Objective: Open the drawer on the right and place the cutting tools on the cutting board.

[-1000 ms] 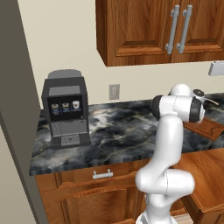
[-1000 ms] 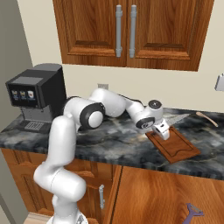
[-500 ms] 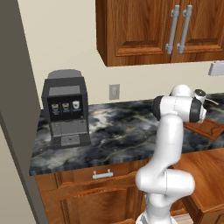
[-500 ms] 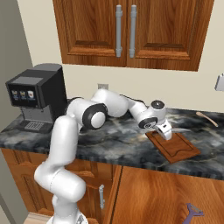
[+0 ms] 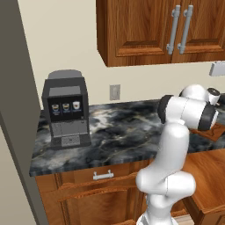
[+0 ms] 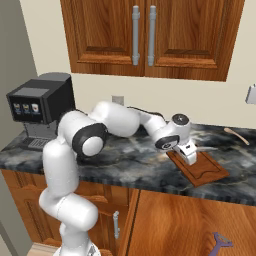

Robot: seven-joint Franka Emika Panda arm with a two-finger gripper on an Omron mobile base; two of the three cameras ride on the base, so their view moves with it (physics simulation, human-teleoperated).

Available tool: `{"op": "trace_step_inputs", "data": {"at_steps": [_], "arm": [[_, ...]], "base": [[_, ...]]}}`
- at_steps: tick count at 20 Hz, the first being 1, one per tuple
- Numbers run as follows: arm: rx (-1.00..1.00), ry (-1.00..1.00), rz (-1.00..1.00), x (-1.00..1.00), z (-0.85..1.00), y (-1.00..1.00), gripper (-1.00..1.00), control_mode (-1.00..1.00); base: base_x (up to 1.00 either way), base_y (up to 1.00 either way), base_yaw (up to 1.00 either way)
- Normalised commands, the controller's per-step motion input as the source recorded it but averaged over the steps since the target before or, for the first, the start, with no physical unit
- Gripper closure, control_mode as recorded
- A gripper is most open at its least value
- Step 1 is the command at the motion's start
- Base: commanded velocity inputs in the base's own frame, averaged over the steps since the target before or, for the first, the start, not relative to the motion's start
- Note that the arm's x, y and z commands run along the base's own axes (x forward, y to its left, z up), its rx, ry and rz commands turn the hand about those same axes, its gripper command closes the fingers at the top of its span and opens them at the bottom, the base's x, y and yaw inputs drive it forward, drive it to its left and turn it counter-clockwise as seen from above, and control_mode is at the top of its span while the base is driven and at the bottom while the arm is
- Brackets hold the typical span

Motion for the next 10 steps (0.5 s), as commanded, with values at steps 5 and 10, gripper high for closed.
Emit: {"op": "trace_step_inputs", "data": {"at_steps": [5, 10], "arm": [[0.00, 0.01, 0.00, -0.63, 1.00, 0.37, -1.00, -1.00], [0.00, 0.17, 0.00, -0.45, 1.00, 0.21, -1.00, -1.00]], "base": [[0.00, 0.00, 0.00], [0.00, 0.00, 0.00]]}}
